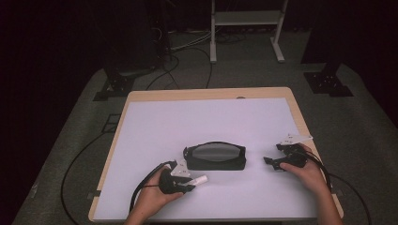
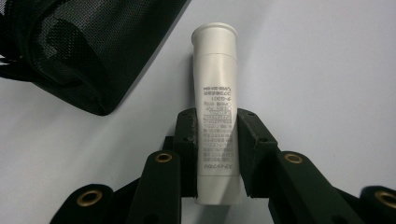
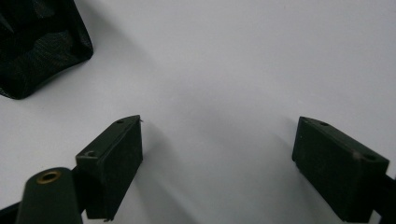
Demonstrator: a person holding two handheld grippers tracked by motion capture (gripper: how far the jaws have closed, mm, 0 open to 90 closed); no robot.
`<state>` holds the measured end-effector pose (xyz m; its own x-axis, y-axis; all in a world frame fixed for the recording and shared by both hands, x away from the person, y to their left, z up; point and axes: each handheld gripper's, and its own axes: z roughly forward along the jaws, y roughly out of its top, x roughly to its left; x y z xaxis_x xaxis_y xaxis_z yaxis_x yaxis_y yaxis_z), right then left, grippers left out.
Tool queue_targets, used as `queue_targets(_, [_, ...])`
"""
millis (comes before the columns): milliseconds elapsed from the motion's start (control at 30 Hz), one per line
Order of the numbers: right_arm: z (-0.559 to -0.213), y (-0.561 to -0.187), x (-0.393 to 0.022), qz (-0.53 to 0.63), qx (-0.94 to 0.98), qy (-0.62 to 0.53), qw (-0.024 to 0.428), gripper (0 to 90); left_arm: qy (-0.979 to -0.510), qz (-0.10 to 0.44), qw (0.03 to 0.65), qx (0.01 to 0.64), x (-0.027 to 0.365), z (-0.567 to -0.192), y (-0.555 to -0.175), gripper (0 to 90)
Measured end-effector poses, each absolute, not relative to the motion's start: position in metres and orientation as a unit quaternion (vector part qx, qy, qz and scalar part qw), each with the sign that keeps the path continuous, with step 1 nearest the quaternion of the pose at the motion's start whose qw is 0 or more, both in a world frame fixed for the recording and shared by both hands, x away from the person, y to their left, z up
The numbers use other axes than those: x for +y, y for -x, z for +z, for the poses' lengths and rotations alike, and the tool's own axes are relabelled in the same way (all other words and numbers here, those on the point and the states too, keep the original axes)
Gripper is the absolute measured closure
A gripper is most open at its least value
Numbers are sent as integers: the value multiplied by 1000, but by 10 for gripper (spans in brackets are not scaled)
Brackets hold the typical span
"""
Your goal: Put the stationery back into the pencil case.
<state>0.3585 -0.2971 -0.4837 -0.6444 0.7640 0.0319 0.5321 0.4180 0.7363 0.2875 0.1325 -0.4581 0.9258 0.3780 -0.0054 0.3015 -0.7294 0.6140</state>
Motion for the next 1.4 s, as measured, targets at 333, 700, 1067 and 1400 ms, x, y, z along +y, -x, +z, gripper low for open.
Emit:
queue_targets(333, [-484,-359,-297,372,827,-392,156,152,-921,54,341,182,136,-448,-285,711])
queue_targets(700, [-484,-359,-297,372,827,-392,156,154,-912,59,367,175,140,-430,-284,711])
queue_targets(1067, [-484,-358,-297,371,827,-393,156,155,-905,73,391,155,135,-401,-288,711])
queue_targets(1400, [-484,-358,-297,372,827,-393,156,155,-901,72,407,134,127,-377,-302,711])
